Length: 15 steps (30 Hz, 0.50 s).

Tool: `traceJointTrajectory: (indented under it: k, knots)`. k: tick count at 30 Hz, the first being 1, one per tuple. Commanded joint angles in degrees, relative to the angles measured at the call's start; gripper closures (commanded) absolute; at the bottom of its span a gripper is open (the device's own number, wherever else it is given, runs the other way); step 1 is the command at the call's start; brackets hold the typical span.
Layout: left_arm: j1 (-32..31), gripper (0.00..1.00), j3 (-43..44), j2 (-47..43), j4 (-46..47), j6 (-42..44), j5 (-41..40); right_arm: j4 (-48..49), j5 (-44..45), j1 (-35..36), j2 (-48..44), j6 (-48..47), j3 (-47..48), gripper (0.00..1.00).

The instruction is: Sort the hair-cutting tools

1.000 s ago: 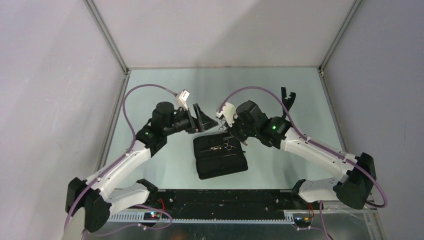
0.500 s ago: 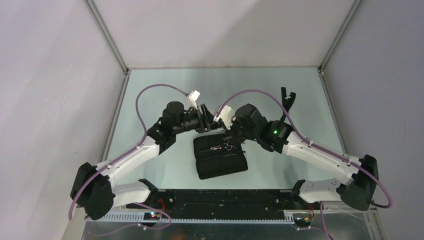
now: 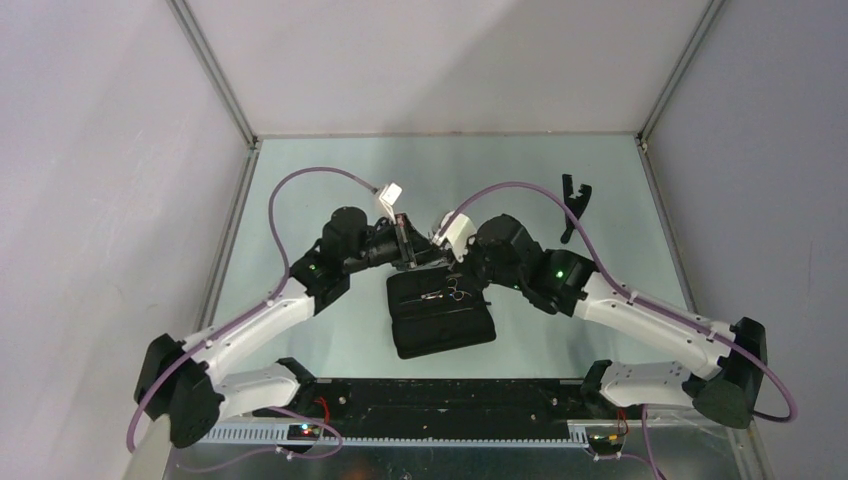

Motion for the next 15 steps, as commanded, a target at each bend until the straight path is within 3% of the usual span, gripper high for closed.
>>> traceJointTrajectory:
  k: [1,9,12,15]
  knots:
    - [-1.0,1.0,1.78,-5.83,-3.54,10.69,-4.99,2.75,0.58,-0.26,-3.52,4.74,-0.72,0.7]
    - [-5.75,1.0,3.58,-12.51,-13.89,36.12,-21.4,8.46,-6.27,-9.31,-11.37,25.52,-6.12,0.35]
    - [-8.97,1.0,1.31,-16.13,-12.1,42.63,-27.79,12.17,-7.58,-14.11,-14.11,38.88,-9.02,0.19]
    - [-12.92,1.0,-1.36,-18.41,-6.18,50.72,-30.4,12.95,-7.97,-16.05,-14.73,47.93,-10.04,0.13]
